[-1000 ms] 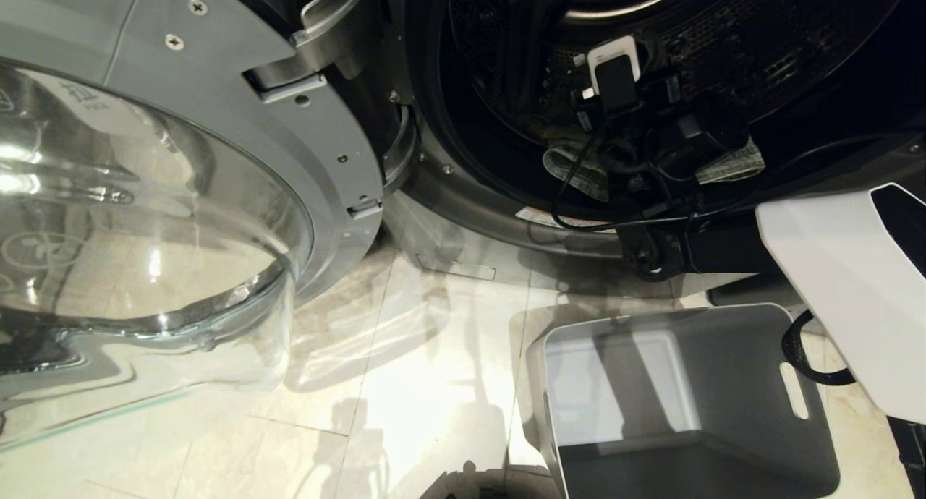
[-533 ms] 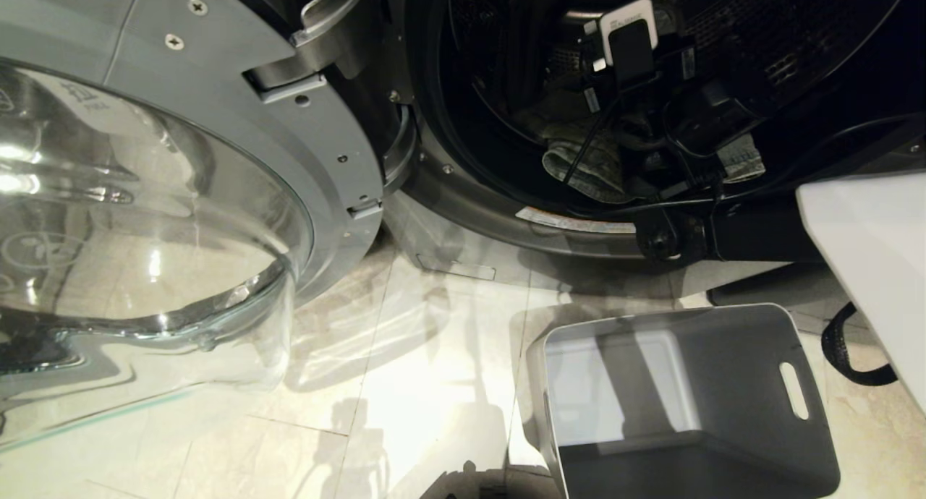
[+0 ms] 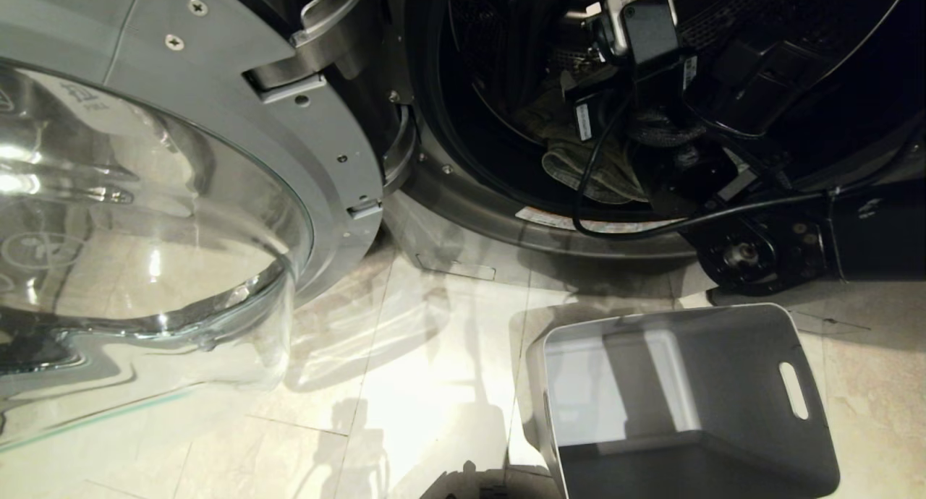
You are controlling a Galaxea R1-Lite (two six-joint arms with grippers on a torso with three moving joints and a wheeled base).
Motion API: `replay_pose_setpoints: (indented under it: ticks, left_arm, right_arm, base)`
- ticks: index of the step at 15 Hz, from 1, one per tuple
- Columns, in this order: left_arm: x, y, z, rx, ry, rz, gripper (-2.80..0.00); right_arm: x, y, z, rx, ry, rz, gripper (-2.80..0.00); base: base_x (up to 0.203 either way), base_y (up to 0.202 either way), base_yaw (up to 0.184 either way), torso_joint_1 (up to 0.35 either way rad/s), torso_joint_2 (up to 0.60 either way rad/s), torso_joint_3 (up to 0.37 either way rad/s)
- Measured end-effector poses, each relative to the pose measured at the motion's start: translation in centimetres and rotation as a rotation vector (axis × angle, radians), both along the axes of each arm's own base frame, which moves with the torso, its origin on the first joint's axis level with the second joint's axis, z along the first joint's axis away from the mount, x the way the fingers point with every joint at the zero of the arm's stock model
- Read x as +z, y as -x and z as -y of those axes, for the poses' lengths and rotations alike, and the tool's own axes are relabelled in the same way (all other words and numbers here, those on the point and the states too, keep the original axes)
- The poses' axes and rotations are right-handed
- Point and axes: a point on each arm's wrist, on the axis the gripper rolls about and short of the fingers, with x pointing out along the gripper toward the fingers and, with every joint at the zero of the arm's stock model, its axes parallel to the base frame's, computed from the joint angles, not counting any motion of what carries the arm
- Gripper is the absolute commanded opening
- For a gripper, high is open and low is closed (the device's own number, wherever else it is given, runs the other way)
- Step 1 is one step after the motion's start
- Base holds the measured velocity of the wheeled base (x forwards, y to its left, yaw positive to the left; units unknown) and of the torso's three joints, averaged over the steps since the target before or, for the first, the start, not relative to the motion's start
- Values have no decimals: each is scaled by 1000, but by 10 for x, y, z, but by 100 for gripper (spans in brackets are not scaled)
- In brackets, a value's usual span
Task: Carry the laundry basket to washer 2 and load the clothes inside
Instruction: Place the clothes into the washing machine
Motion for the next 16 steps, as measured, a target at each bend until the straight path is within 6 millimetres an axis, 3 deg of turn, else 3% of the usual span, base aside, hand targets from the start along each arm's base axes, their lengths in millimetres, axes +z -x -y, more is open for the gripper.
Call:
replay_pose_setpoints:
  ticks: [3, 10, 16]
  left_arm:
    - [0, 0, 0, 0, -1, 0, -280]
    - [0, 0, 0, 0, -1, 0, -280]
    - [0, 0, 0, 0, 0, 0, -280]
  right_arm:
    - [-14, 20, 5, 25, 23, -85, 0]
    - [-16, 66, 20, 73, 7, -389, 0]
    - [-43, 81, 28, 78, -57, -600, 0]
  base:
    - [0, 0, 0, 0, 0, 0]
    - [0, 0, 0, 0, 0, 0]
    - [0, 0, 0, 0, 0, 0]
